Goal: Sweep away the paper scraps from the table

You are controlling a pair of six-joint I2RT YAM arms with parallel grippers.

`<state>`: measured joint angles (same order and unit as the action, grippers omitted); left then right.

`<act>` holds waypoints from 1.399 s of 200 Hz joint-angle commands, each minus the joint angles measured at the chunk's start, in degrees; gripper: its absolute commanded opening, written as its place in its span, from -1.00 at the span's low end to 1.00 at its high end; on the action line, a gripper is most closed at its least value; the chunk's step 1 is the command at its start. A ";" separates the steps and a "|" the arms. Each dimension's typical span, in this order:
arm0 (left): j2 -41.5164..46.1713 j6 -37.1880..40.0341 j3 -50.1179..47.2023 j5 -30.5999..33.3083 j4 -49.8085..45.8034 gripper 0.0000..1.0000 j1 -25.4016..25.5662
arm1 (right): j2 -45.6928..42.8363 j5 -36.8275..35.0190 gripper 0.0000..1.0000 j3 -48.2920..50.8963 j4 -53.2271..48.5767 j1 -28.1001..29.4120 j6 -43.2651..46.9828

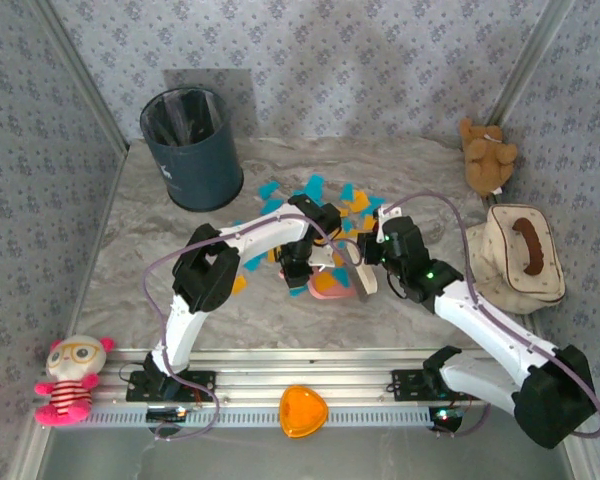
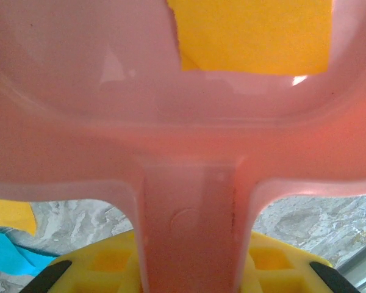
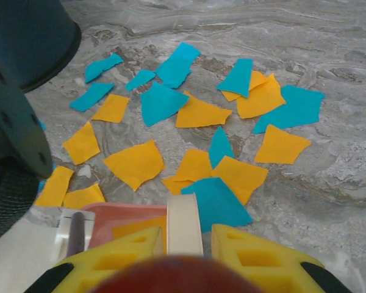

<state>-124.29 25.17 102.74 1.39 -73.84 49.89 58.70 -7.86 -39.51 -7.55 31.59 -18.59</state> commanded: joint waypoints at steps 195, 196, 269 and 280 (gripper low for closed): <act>6.08 -1.08 -4.24 0.63 0.19 -1.00 -3.82 | 4.17 -7.96 -1.00 -7.11 4.92 -10.78 8.49; 6.08 -1.09 -4.23 0.63 0.19 -1.00 -3.83 | 4.29 -7.92 -1.00 -7.14 5.01 -10.77 8.58; 3.37 -1.92 -1.12 0.02 -1.19 -1.00 -4.26 | 13.08 -2.90 -1.00 -10.15 6.24 -11.09 11.55; 2.93 -2.12 -0.63 0.01 -1.39 -1.00 -4.26 | 13.51 -1.88 -1.00 -10.23 6.06 -10.82 11.95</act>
<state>-119.70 23.90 99.55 1.80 -72.49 46.04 71.40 -12.10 -46.98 -3.14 20.60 -8.45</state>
